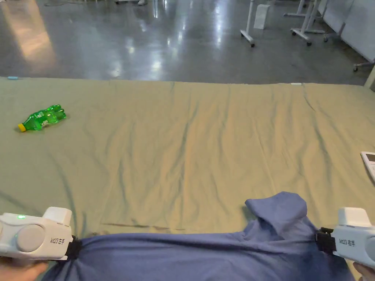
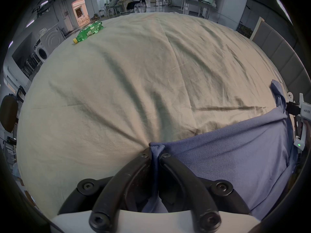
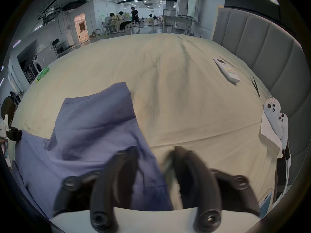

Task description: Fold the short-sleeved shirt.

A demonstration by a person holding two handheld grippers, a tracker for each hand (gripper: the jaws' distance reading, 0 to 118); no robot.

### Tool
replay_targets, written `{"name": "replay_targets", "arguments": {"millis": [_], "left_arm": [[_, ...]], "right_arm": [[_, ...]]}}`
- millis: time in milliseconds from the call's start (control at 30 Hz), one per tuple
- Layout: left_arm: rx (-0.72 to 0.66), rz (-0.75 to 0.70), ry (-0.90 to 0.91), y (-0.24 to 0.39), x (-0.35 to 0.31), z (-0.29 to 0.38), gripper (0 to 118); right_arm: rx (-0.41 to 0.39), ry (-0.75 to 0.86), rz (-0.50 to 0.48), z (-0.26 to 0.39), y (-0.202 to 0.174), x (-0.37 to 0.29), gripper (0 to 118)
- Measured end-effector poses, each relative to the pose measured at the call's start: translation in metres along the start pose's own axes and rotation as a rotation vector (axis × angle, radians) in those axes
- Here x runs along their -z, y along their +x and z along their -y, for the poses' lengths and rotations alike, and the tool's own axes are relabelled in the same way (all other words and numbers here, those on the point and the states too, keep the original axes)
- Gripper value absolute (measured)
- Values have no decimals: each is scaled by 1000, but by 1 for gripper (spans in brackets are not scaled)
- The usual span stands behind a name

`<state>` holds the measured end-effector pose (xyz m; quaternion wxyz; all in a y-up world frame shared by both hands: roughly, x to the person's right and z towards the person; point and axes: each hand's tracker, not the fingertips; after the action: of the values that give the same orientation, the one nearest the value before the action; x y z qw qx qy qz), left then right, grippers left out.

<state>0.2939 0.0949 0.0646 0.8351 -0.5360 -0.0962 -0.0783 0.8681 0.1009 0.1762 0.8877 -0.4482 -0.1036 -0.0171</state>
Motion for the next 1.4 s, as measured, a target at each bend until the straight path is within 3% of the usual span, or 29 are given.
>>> {"name": "replay_targets", "arguments": {"millis": [33, 100, 167, 233, 300, 400, 567, 833, 967, 1000, 1067, 1100, 1133, 1167, 1300, 1400], "left_arm": [[7, -8, 2, 0, 1, 0, 7], [18, -14, 9, -1, -6, -1, 7], [10, 3, 85, -2, -28, 3, 7], [-39, 99, 168, -8, -61, 12, 7], [-73, 187, 233, -16, -95, 24, 7], [-44, 222, 296, -29, -149, 68, 7], [-92, 250, 264, -42, -192, 159, 7], [-192, 284, 195, -56, -165, 230, 7], [-107, 237, 175, -40, -146, 237, 8], [-104, 235, 170, -38, -142, 239, 11], [-110, 218, 178, -37, -142, 242, 44], [-110, 185, 191, -37, -145, 242, 67], [-104, 155, 207, -39, -148, 243, 86], [-98, 142, 214, -40, -155, 243, 90], [-131, 82, 334, -38, -203, 239, 90], [-173, 114, 511, -17, -261, 232, 89]], "right_arm": [[-24, 3, -2, -1, 0, 0, 0], [-27, -10, -14, -3, 5, 3, 0], [27, 37, -49, -2, 12, -13, 0], [98, 108, -133, 1, 17, -48, 0], [90, 181, -142, 14, 21, -87, 0], [95, 238, -181, 52, 34, -144, 0], [147, 245, -143, 135, 46, -217, 0], [234, 192, -99, 220, 43, -228, 0], [220, 142, -87, 234, 30, -208, 0], [217, 134, -81, 246, 31, -195, 5], [201, 116, -58, 253, 30, -190, 55], [187, 99, -19, 255, 30, -189, 69], [188, 104, 21, 253, 37, -193, 72], [201, 134, 18, 255, 41, -202, 72], [311, 261, -24, 246, 44, -253, 72], [414, 422, -213, 236, 36, -297, 72]]}}
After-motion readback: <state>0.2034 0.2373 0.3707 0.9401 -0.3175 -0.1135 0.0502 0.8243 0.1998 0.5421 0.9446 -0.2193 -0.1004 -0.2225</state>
